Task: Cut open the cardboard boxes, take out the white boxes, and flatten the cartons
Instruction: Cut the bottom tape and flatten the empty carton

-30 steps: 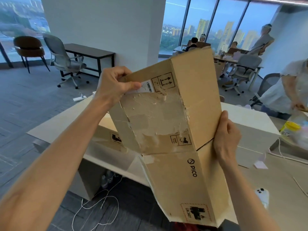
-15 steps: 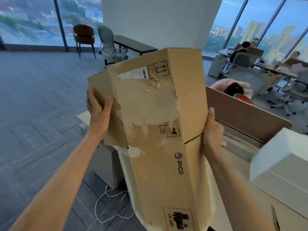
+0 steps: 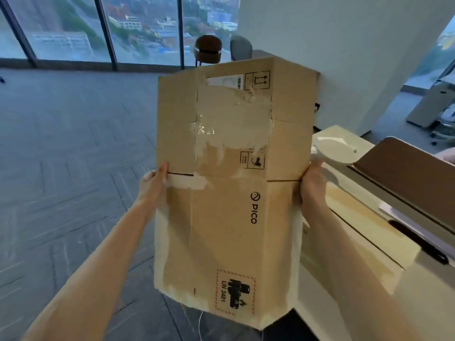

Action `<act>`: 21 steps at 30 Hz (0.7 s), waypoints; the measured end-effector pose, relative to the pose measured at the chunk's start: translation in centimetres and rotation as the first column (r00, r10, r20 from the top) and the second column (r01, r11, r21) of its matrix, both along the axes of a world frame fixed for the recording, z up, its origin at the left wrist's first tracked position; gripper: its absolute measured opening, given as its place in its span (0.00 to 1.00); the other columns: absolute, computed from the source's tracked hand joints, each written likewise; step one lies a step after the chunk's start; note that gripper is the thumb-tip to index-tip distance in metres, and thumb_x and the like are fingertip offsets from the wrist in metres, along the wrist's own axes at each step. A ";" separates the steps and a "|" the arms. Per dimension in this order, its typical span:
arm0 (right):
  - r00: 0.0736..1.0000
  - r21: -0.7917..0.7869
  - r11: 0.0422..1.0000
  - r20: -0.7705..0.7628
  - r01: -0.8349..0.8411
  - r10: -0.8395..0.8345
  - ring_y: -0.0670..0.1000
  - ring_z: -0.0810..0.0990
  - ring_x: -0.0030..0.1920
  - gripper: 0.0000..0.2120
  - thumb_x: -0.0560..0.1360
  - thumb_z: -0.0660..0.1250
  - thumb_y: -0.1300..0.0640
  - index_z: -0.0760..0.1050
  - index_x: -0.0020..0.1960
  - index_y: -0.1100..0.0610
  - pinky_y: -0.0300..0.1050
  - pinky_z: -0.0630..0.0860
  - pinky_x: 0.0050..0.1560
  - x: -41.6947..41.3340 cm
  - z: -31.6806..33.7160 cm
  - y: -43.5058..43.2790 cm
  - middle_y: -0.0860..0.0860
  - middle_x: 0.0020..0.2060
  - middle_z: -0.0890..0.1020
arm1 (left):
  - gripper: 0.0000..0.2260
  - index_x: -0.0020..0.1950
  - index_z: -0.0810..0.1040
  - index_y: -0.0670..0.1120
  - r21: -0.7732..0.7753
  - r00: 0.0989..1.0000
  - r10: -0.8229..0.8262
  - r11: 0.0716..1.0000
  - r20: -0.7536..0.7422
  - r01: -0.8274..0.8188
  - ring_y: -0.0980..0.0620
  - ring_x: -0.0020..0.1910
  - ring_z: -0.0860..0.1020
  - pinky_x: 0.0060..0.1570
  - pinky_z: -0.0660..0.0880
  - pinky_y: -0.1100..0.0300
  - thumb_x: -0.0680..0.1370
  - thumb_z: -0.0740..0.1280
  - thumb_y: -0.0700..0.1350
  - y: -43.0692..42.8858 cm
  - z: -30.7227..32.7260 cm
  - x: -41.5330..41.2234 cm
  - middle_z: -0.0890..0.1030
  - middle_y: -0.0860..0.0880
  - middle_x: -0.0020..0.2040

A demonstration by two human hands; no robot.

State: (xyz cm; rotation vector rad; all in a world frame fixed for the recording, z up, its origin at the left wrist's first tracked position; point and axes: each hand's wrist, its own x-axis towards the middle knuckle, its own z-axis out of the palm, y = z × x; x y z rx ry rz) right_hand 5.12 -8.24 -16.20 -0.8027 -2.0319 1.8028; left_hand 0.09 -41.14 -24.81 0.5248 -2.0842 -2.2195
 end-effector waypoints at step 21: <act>0.913 -0.133 0.904 -0.014 -0.406 0.408 0.49 0.72 0.35 0.23 0.77 0.63 0.38 0.71 0.38 0.57 0.44 0.69 0.38 -46.8 -10.2 -20.6 0.51 0.35 0.75 | 0.24 0.55 0.75 0.44 -0.256 0.893 0.437 0.879 0.102 -0.401 0.48 0.47 0.75 0.47 0.71 0.54 0.74 0.67 0.64 -22.8 -1.1 -38.1 0.78 0.48 0.49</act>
